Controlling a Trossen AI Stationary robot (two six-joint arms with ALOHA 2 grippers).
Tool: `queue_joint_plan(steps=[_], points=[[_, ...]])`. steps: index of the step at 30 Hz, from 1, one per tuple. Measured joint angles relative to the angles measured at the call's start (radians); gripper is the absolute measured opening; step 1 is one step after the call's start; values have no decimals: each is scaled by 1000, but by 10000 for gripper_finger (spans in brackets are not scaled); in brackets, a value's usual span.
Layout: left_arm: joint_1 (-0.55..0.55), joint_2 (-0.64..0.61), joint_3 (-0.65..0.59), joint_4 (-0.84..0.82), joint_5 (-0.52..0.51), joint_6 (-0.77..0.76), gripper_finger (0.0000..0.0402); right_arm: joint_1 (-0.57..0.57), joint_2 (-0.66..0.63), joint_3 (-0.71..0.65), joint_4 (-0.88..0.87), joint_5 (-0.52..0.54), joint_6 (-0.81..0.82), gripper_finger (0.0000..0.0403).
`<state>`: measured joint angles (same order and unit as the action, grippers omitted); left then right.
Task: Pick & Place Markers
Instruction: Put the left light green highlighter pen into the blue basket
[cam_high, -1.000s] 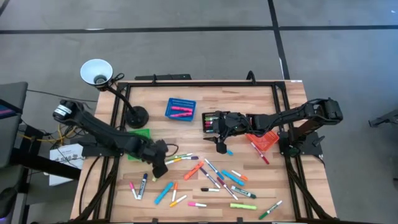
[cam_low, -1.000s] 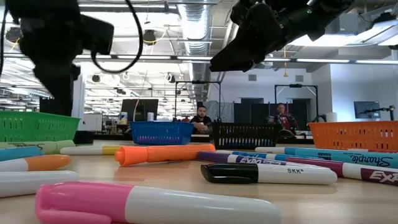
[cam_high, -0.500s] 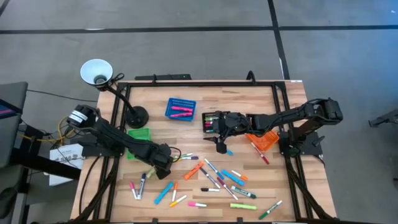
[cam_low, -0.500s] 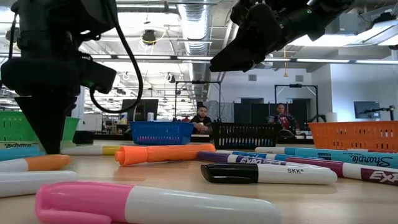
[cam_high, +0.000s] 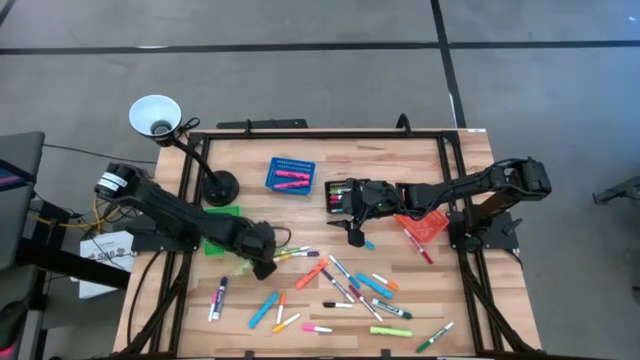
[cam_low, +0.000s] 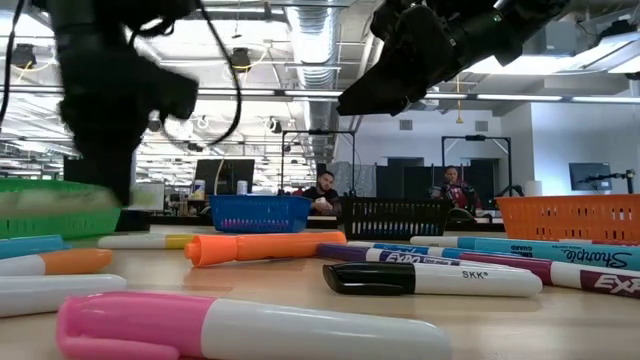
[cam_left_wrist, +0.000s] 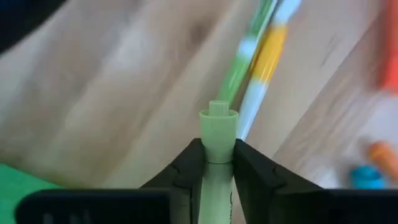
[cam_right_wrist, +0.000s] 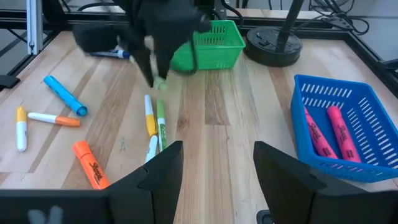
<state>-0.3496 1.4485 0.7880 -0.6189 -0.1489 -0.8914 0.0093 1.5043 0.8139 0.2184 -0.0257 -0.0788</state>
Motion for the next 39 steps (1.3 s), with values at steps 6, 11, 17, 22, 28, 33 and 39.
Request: queue_joint_plan(steps=[6,11,17,22,28,33,39], points=[[165,-150,0,52,-173,237,71,0,0,0,1,0,-1,189],[347,-220,1,248,-183,601,74,-5,0,0,4,0,-8,189],[539,-180,2,446,2,993,78,-19,0,0,4,1,-8,189],[641,-90,2,536,24,1174,73,-18,0,0,1,0,-8,189],[691,44,2,611,23,1286,75,-18,0,0,0,0,-8,189],[697,128,2,612,23,1288,76,-18,0,0,0,0,-8,189],[682,147,2,614,23,1288,76,-18,0,0,0,0,-8,189]])
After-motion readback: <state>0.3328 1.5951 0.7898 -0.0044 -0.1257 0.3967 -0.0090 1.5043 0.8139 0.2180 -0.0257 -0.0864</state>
